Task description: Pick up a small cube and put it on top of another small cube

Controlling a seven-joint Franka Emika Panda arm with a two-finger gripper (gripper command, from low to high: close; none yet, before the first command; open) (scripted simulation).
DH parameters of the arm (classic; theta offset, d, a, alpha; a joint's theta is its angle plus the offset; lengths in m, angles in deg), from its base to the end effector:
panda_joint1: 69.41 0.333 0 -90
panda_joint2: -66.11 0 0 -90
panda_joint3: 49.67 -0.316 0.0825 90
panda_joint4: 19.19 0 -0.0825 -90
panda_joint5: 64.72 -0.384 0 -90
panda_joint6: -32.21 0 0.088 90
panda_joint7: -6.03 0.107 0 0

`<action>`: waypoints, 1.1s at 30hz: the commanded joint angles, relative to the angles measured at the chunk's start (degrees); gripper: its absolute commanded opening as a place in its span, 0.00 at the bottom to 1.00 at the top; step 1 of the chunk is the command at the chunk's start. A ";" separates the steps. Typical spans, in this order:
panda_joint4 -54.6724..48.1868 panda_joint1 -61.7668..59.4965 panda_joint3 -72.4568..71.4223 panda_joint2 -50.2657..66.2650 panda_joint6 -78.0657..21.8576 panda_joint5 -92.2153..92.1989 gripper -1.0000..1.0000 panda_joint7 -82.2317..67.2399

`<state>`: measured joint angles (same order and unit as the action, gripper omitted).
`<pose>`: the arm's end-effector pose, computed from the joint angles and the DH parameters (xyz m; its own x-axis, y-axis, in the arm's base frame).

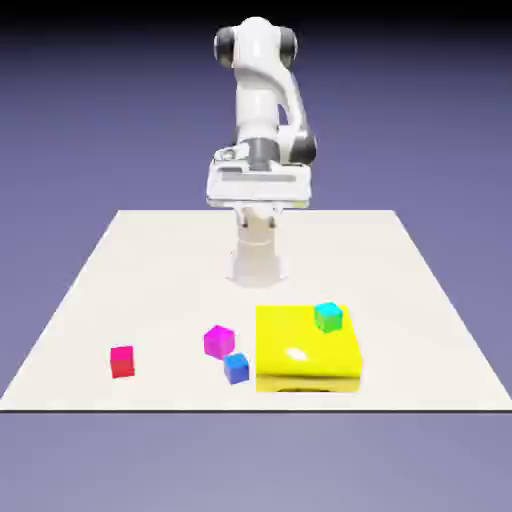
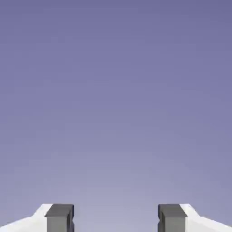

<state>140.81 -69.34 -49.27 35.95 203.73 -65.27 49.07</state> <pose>0.3971 -0.0030 0.4436 0.5383 -0.6937 0.4785 -0.5177 -0.7203 -0.4617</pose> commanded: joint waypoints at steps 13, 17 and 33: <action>-10.84 -6.64 4.25 27.00 -26.74 -5.91 0.50 6.31; -14.18 -8.69 5.56 35.30 -34.96 -7.73 0.50 8.25; -17.43 -10.72 7.00 40.98 -40.53 -9.97 0.00 11.01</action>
<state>123.38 -80.06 -42.29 76.93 163.21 -75.44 59.95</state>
